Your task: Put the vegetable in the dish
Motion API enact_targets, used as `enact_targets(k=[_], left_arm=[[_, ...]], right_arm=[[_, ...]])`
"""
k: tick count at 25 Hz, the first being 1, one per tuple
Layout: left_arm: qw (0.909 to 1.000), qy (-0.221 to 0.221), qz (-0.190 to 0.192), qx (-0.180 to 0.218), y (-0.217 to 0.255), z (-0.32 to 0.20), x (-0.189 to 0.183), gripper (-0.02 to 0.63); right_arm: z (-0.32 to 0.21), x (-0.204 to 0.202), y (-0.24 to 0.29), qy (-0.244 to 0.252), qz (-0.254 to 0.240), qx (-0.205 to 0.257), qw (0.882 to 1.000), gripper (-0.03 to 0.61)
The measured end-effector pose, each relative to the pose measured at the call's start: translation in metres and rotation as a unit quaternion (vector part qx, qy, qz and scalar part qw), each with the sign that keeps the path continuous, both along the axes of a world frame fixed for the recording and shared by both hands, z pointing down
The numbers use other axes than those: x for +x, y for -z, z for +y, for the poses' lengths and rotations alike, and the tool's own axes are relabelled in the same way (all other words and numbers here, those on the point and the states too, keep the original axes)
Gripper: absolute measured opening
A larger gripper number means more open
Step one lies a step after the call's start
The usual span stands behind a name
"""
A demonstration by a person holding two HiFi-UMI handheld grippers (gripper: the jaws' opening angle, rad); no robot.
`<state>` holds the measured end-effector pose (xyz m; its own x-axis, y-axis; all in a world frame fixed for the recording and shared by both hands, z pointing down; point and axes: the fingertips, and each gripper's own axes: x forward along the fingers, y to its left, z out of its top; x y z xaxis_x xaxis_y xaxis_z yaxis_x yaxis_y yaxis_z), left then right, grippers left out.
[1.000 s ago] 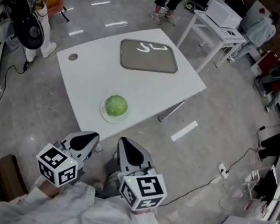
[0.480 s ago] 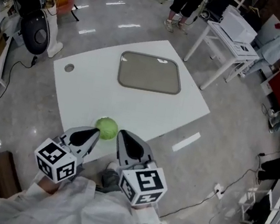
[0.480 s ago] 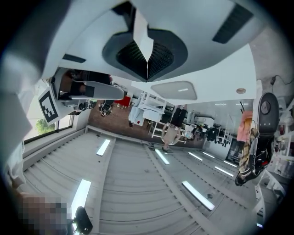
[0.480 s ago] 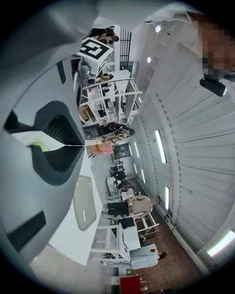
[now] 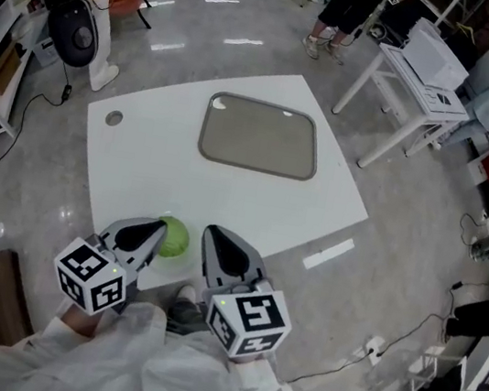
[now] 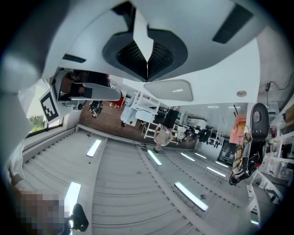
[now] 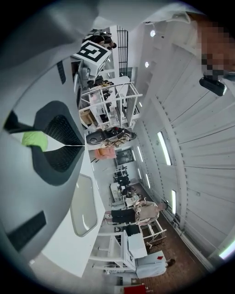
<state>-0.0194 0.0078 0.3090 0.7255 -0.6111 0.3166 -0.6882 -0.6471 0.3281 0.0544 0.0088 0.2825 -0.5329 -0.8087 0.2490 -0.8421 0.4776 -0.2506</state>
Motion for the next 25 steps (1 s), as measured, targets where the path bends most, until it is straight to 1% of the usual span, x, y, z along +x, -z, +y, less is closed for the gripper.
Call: enact_targets(k=[4,8,12,14,17,18,21,25], left_arm=[[0.9998,0.02,-0.003,-0.008,0.0,-0.012,-0.014,0.009],[0.9992,0.039,-0.009,-0.008,0.0,-0.02,-0.027,0.009],[0.9984,0.043,-0.032,-0.018,-0.01,-0.02,-0.039,0.009],[0.9984,0.043,-0.028,-0.025,-0.012,-0.023,-0.045,0.008],[0.9985,0.038,0.0,-0.04,-0.008,-0.028,-0.052,0.009],[0.9986,0.034,0.0,-0.04,-0.006,-0.03,-0.054,0.009],[0.9992,0.019,-0.016,-0.031,-0.002,-0.038,-0.053,0.009],[0.9991,0.01,-0.016,-0.038,-0.005,-0.039,-0.053,0.009]], right_arm=[[-0.007,-0.01,-0.005,0.017,-0.003,-0.013,1.0,0.014],[-0.013,-0.016,-0.016,0.026,-0.004,-0.026,0.999,0.014],[-0.02,-0.02,-0.019,0.022,-0.001,-0.031,0.999,0.014],[-0.025,-0.019,-0.016,0.009,-0.004,-0.028,1.0,0.014],[-0.028,-0.018,-0.013,-0.005,-0.005,-0.031,0.999,0.014],[-0.029,-0.019,-0.012,-0.007,-0.005,-0.03,1.0,0.014],[-0.034,-0.021,-0.011,-0.012,-0.004,-0.03,0.999,0.014],[-0.032,-0.032,-0.015,-0.006,-0.008,-0.042,0.999,0.014]])
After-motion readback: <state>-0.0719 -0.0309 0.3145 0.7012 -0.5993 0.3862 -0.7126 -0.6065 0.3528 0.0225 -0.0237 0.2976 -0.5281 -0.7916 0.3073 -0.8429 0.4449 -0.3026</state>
